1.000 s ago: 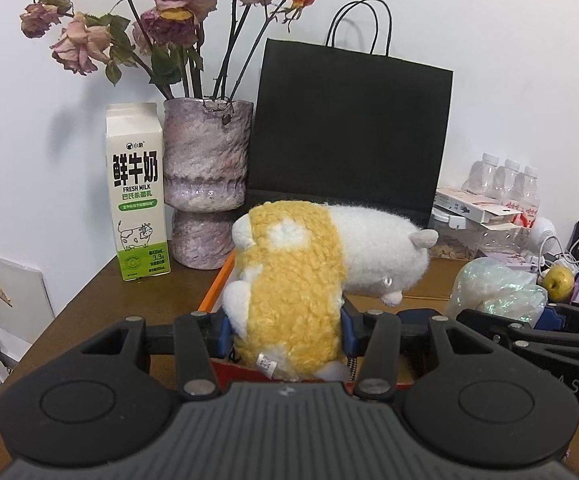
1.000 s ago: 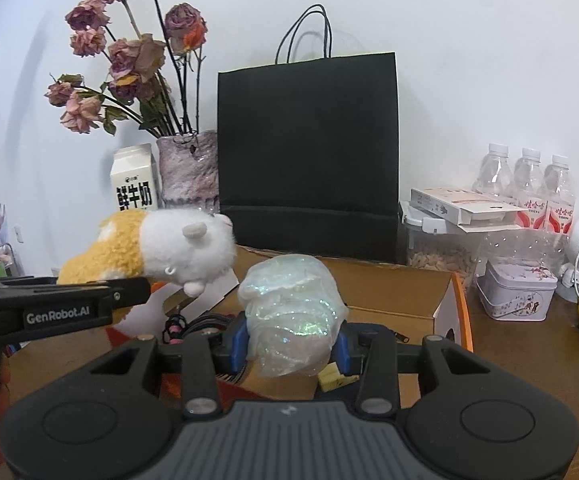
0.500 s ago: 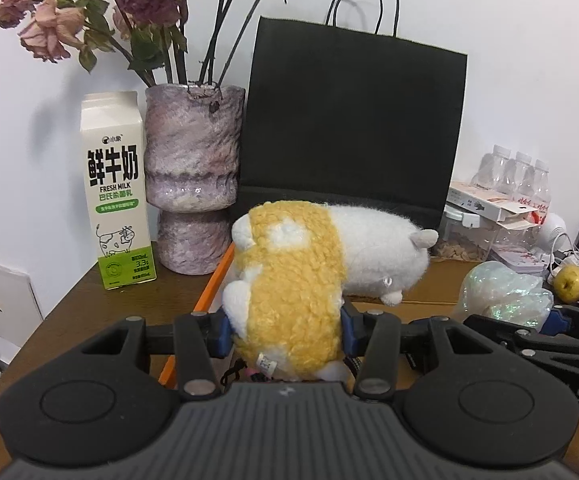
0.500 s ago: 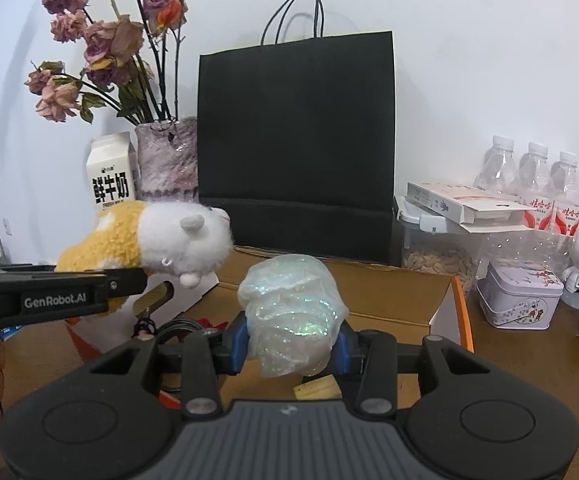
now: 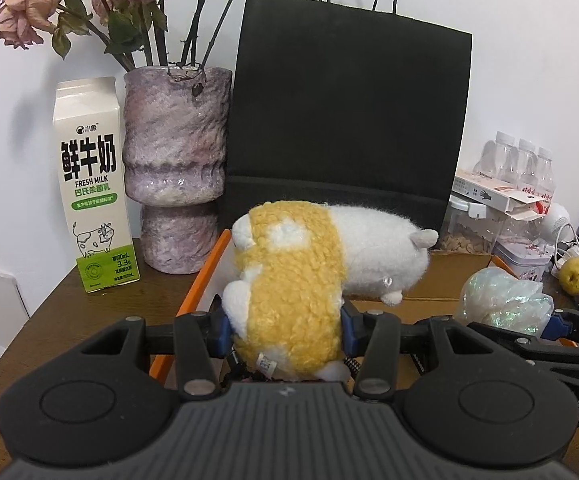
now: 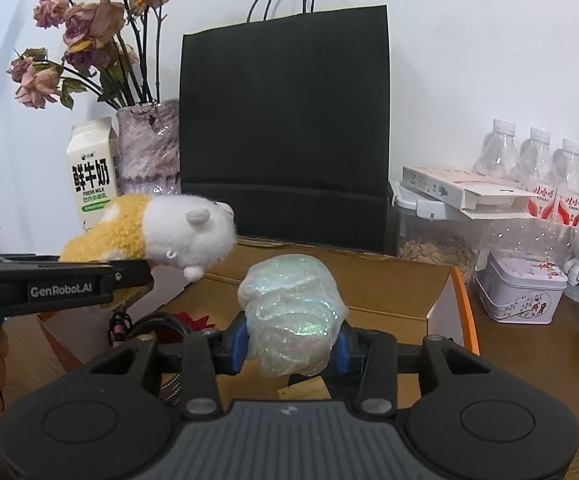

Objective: Organize objects
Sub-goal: 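Release the plush toy and glitter ball into the box with both tools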

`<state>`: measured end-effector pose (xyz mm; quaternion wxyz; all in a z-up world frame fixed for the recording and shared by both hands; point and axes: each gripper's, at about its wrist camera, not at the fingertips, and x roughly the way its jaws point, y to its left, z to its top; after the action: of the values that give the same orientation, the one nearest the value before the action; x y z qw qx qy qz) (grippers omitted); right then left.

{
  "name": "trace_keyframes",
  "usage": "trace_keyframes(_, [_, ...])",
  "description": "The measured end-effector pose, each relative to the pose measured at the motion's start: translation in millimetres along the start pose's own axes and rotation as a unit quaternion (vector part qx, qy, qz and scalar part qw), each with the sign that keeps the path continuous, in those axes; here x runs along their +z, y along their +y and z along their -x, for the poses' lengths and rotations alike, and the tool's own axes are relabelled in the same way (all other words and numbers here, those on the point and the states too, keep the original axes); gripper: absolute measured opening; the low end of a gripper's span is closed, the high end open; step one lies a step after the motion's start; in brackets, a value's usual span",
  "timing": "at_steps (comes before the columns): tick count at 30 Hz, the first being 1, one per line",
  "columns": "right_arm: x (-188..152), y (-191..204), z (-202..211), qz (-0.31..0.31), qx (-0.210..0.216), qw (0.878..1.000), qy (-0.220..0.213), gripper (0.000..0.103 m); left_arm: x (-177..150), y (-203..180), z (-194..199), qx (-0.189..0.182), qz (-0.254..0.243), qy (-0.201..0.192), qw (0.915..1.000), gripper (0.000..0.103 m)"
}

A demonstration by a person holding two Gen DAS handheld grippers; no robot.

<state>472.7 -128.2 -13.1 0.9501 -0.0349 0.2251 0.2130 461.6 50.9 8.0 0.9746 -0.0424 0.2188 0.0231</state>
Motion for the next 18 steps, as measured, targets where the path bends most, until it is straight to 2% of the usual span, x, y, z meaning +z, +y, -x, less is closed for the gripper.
trace_keyframes(3, [-0.8,0.3,-0.5,0.001,0.0,1.0,0.002,0.041,-1.0,0.2,-0.8,0.0,0.0,0.0,1.0,0.051])
trace_keyframes(5, [-1.0,0.1,-0.1,0.0,0.001,1.0,0.001,0.045,-1.3,0.1,-0.2,0.002,0.0,-0.003,1.0,0.055])
trace_keyframes(6, [-0.8,0.0,0.1,0.0,0.0,1.0,0.002,0.051,-1.6,0.7,0.5,0.005,0.001,-0.006,1.0,0.067])
trace_keyframes(7, [-0.6,-0.2,-0.7,0.0,-0.001,1.0,0.004,0.067,-1.3,1.2,1.3,0.008,0.003,-0.012,0.9999,0.089])
trace_keyframes(8, [-0.8,0.3,-1.6,0.0,-0.004,1.0,0.006,0.08,-1.5,2.3,3.3,0.014,0.008,-0.022,0.9996,0.101])
trace_keyframes(9, [-1.3,0.6,-2.3,0.001,-0.008,1.0,0.005,0.103,-1.9,3.2,6.2,0.021,0.013,-0.036,0.999,0.103])
trace_keyframes(11, [-1.6,1.6,-1.7,0.004,-0.016,1.0,0.001,0.103,-0.7,4.9,8.6,0.027,0.018,-0.047,0.9984,0.103])
trace_keyframes(18, [-1.6,-0.7,-2.7,-0.001,-0.017,1.0,0.001,0.103,0.7,7.1,8.6,0.032,0.022,-0.046,0.9982,0.103])
